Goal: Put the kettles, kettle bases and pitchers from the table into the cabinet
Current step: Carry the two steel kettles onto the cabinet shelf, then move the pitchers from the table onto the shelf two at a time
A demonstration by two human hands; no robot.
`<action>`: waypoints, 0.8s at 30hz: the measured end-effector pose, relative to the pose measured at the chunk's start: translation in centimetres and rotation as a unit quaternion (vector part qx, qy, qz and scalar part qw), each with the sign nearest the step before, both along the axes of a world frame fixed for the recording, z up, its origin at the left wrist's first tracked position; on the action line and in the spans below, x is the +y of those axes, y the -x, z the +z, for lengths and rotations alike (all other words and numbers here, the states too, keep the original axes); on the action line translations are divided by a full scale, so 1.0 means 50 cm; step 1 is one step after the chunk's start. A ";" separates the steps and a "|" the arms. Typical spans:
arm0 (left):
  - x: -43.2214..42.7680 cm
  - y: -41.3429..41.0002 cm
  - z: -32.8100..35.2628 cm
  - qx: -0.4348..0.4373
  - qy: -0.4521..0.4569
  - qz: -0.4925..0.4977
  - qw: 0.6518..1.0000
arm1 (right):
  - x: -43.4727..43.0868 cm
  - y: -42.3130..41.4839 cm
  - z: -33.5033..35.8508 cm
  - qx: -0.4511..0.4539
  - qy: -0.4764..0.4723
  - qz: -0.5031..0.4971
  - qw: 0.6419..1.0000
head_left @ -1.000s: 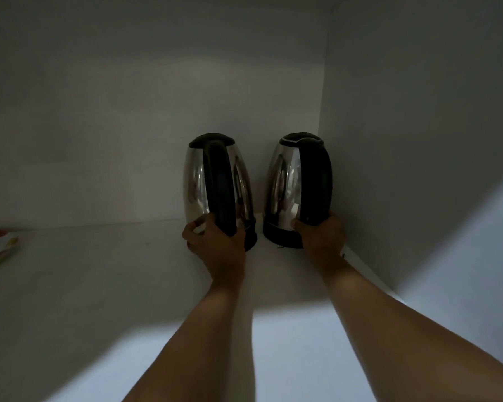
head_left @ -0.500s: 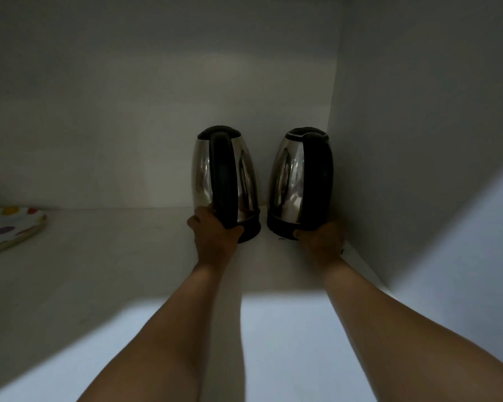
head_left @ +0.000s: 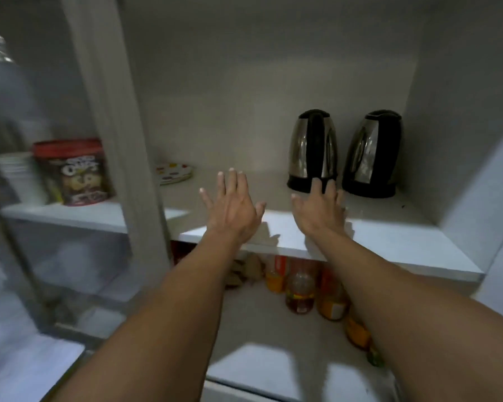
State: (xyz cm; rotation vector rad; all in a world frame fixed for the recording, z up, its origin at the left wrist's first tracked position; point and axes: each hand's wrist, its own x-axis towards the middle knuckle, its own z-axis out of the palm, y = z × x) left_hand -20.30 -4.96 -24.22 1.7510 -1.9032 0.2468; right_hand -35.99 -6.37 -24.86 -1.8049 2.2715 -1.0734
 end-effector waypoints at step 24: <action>1.159 -0.893 -0.117 0.037 -0.108 0.605 0.788 | 0.829 -1.090 -0.130 0.166 -0.019 0.625 0.763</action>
